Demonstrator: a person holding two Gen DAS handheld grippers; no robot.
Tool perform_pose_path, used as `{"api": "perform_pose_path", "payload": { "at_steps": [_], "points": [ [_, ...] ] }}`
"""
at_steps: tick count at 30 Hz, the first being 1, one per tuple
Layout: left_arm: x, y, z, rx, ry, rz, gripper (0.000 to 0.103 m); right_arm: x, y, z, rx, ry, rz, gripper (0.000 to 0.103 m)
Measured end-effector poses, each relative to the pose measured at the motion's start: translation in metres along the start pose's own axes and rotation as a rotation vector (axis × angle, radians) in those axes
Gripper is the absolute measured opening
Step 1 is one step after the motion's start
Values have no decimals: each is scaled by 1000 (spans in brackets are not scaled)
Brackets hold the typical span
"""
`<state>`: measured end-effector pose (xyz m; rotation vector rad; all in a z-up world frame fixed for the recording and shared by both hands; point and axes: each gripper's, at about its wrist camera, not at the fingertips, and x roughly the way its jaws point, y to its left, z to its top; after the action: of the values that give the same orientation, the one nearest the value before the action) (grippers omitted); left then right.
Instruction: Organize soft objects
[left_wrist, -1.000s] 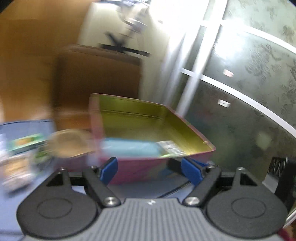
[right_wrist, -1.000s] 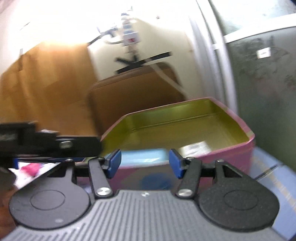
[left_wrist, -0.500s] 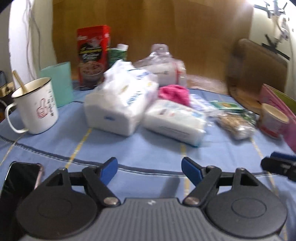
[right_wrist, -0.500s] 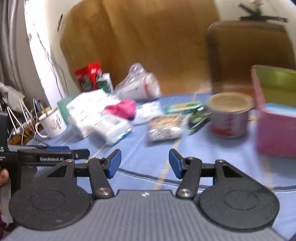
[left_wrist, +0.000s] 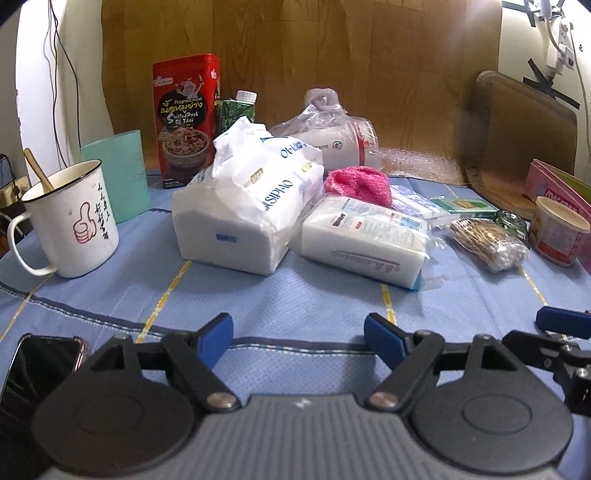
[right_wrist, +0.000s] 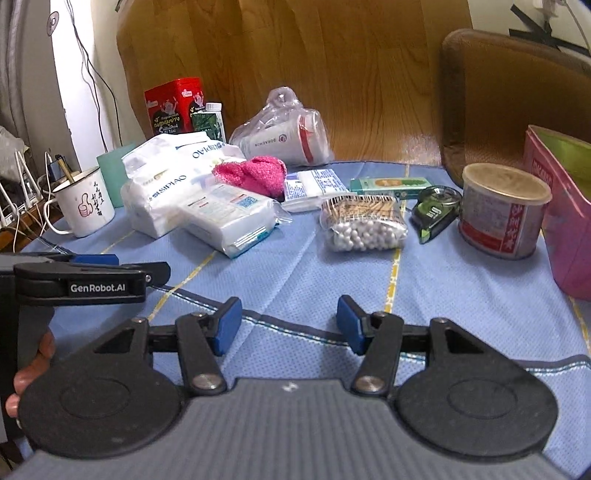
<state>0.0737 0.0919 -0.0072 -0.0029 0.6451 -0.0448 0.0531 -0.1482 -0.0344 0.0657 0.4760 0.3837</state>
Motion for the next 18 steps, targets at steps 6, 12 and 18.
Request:
{"api": "perform_pose_path", "payload": {
  "at_steps": [6, 12, 18],
  "points": [
    [1, -1, 0, 9, 0, -10, 84, -3, -8, 0, 52, -13, 30, 60],
    [2, 1, 1, 9, -1, -28, 86, -3, -5, 0, 44, -12, 26, 62],
    [2, 1, 1, 4, -1, -42, 88, -4, -6, -1, 51, -14, 28, 63]
  ]
}}
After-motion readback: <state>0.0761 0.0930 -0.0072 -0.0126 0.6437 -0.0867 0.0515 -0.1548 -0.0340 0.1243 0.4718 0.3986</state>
